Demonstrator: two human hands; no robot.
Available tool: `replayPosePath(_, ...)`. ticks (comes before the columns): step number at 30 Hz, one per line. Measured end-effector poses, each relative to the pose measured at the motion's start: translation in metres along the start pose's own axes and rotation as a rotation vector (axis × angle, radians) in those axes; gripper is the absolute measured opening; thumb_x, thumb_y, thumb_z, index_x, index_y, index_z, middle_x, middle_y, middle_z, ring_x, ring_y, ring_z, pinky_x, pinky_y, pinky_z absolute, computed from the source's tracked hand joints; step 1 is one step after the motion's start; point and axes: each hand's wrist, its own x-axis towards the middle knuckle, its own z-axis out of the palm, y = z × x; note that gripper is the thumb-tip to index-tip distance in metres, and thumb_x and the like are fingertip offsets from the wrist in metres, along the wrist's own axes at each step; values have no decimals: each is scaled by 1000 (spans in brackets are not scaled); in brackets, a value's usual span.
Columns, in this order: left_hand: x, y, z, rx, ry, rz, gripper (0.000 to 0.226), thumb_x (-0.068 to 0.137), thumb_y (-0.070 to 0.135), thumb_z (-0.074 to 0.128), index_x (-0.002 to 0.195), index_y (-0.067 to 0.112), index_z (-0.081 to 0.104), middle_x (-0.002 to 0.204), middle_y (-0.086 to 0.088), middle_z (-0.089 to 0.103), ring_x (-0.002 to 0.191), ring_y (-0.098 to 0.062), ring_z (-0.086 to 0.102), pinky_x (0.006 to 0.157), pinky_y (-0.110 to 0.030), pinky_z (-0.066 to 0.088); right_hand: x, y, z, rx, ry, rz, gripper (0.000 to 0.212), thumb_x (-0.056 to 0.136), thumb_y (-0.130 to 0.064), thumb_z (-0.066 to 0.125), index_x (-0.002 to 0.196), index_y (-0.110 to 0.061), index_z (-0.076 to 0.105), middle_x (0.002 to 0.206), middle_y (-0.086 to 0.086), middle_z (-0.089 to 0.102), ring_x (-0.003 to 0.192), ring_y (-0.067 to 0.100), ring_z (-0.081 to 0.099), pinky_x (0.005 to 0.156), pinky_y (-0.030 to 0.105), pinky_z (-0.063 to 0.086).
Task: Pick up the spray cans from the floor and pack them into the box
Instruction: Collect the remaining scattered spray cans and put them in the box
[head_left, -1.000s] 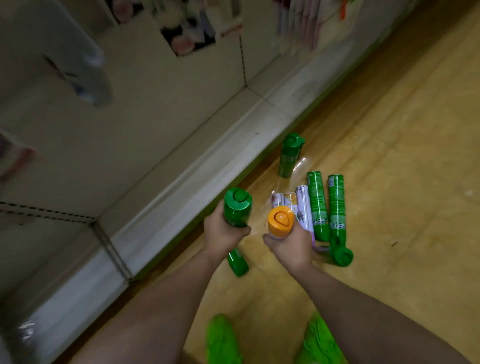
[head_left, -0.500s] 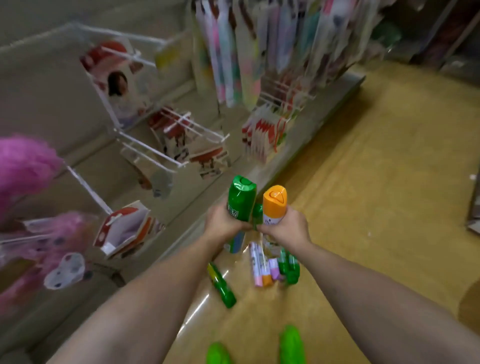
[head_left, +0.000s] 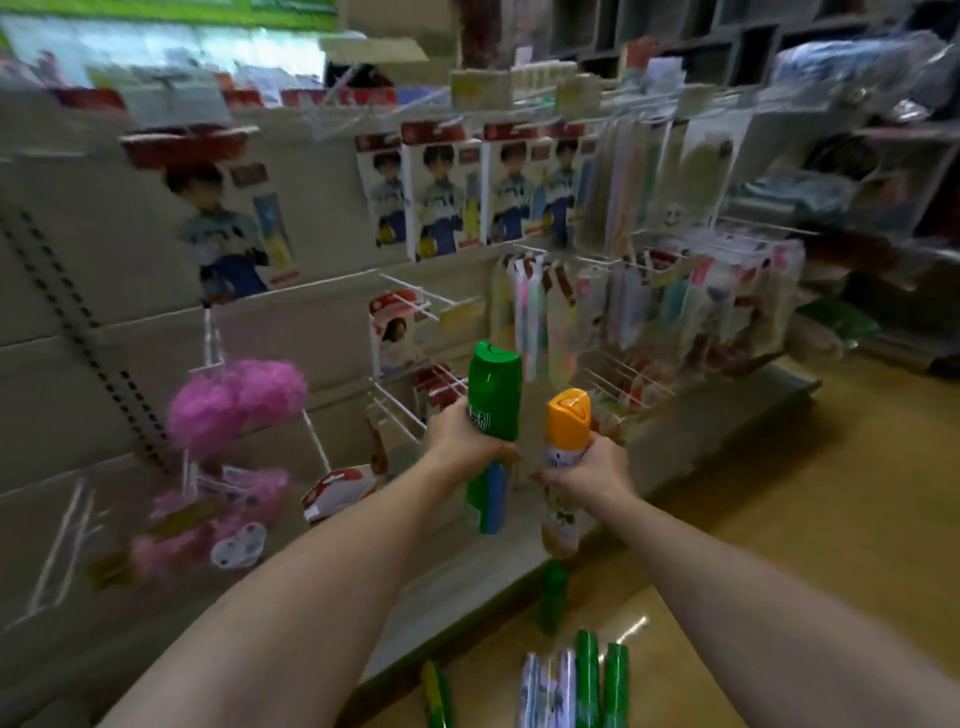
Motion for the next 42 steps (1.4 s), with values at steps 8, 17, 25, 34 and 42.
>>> replayPosePath(8, -85, 7, -97, -74, 252, -111, 67, 32, 38, 95, 92, 29, 67, 93, 7, 72, 92, -14, 68, 83, -38, 60, -38, -61, 38, -42, -221, -168, 46, 52, -37, 96, 86, -29, 65, 87, -7, 70, 82, 13, 66, 80, 36, 58)
replayPosePath(17, -210, -32, -214, -96, 616, -248, 55, 37, 27, 96, 86, 27, 70, 86, 9, 74, 85, -10, 69, 83, -33, 59, -145, -150, 134, -40, -496, -465, 45, 48, -51, 92, 79, -28, 70, 78, -11, 72, 78, 11, 69, 73, 32, 58)
replayPosePath(25, -354, -85, -319, 10, 808, -406, 59, 47, 32, 95, 99, 28, 68, 94, 8, 68, 92, -15, 63, 84, -34, 58, -290, -216, 228, -2, -740, -598, 43, 52, -35, 96, 82, -21, 70, 82, -2, 74, 80, 17, 71, 79, 45, 60)
replayPosePath(34, -531, -158, -421, -10, 984, -516, 70, 44, 33, 99, 104, 26, 63, 105, 6, 68, 103, -17, 64, 95, -39, 55, -462, -262, 335, -5, -992, -633, 56, 53, -31, 97, 96, -18, 66, 93, 4, 72, 87, 20, 69, 82, 45, 60)
replayPosePath(42, -663, -227, -467, -110, 1207, -685, 80, 40, 40, 99, 109, 22, 62, 110, 6, 68, 106, -18, 63, 96, -41, 54, -595, -282, 433, 9, -1195, -757, 73, 50, -23, 99, 107, -23, 53, 100, 2, 66, 91, 21, 66, 81, 46, 60)
